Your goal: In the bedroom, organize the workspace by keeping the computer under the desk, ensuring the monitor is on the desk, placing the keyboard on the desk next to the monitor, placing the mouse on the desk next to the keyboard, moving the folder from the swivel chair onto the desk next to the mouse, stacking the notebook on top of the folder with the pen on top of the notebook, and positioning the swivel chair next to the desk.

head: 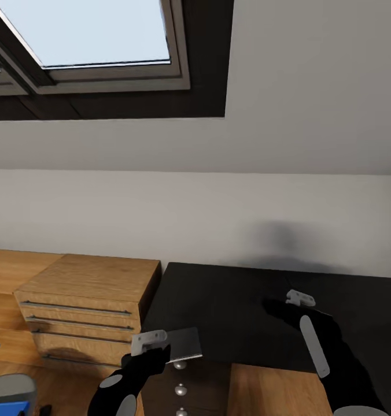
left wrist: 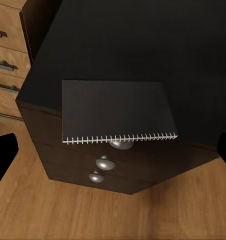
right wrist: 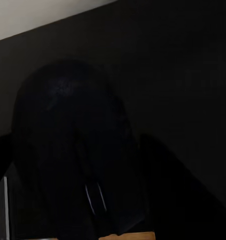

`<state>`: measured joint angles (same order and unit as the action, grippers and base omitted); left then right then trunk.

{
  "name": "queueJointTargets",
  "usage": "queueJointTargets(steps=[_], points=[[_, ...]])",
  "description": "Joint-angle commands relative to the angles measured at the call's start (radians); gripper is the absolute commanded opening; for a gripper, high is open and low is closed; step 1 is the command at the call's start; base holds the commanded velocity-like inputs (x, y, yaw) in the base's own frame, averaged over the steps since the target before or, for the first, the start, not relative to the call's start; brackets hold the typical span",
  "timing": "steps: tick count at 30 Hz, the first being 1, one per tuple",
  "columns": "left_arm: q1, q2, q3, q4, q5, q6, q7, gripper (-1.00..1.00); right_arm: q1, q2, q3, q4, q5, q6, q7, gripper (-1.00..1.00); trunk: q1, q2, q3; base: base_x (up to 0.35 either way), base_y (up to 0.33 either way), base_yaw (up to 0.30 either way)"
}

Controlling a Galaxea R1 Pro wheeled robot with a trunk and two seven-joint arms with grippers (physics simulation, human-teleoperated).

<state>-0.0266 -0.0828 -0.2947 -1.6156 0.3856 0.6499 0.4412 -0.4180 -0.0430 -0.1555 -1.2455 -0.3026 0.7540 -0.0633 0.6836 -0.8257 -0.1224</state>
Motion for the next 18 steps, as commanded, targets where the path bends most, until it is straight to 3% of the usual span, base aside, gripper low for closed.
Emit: queueJointTargets(steps=[1, 18], points=[[-0.001, 0.000, -0.001, -0.001, 0.010, 0.002, 0.010, 1.00, -0.001, 0.000, 0.000, -0.001, -0.013, 0.003, -0.009, -1.00, 0.000, -0.001, -0.002, 0.000, 0.000, -0.005], [-0.001, 0.000, -0.006, -0.001, 0.010, 0.002, 0.010, 1.00, -0.001, 0.000, -0.024, 0.005, -0.008, 0.002, -0.010, -1.00, 0.000, -0.001, -0.002, 0.000, 0.000, -0.268]])
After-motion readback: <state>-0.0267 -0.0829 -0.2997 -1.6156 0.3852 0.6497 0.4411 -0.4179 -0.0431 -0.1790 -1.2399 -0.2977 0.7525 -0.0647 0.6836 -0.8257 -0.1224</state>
